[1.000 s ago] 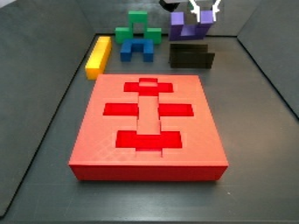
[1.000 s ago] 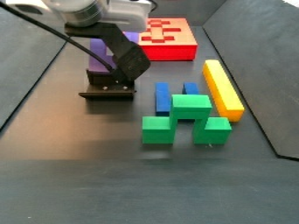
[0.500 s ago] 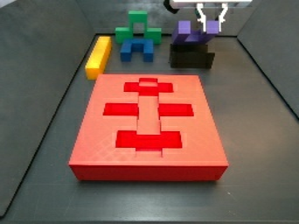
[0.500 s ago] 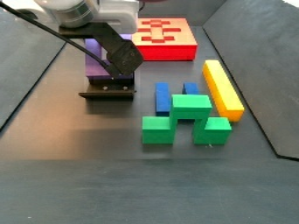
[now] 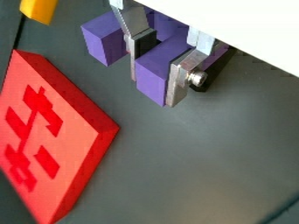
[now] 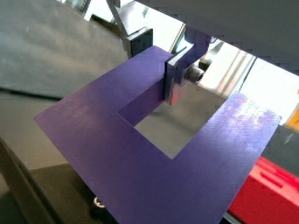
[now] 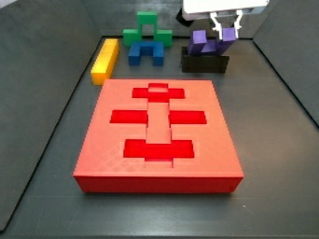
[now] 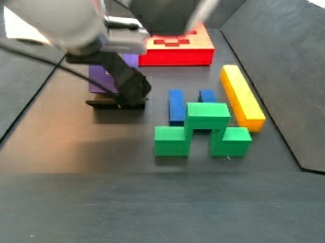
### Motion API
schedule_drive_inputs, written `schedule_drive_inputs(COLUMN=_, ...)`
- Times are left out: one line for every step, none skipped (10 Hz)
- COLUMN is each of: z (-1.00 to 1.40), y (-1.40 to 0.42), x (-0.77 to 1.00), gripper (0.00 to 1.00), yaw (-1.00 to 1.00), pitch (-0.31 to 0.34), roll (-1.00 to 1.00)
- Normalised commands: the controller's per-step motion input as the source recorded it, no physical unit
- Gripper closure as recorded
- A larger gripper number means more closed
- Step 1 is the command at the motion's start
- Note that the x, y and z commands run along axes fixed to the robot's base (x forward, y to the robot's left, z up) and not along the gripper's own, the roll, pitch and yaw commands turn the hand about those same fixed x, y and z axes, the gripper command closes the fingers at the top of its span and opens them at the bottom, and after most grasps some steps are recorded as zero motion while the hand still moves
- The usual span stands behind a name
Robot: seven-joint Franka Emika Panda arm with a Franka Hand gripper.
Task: Pick up the purple object. Move up. Place the purple object on the fixture. Regrasp the purple object. Move to above the board. Insert the purple object.
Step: Place the purple object on the fixture.
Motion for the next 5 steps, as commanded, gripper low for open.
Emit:
schedule_drive_inputs(z=-0.01, y=0.13, x=0.00, gripper=1.00, yaw=0.00, pitch=-0.117, roll=-0.15)
schedule_drive_inputs(z=-0.03, y=0.17, x=0.00, gripper=1.00, yaw=-0.02, pitch=-0.089, roll=-0.13)
schedule_drive_inputs(z=0.00, y=0.18, x=0.13, gripper=1.00, yaw=-0.06, pitch=0.000, roll=0.00)
schedule_drive_inputs(z=0.00, y=0.17, x=0.30, gripper=1.00, yaw=-0.14, pitch=0.280, roll=0.31)
schedule_drive_inputs(z=-0.05, y=0.06, x=0.21, gripper=1.00, yaw=-0.11, pitch=0.323, roll=0.41)
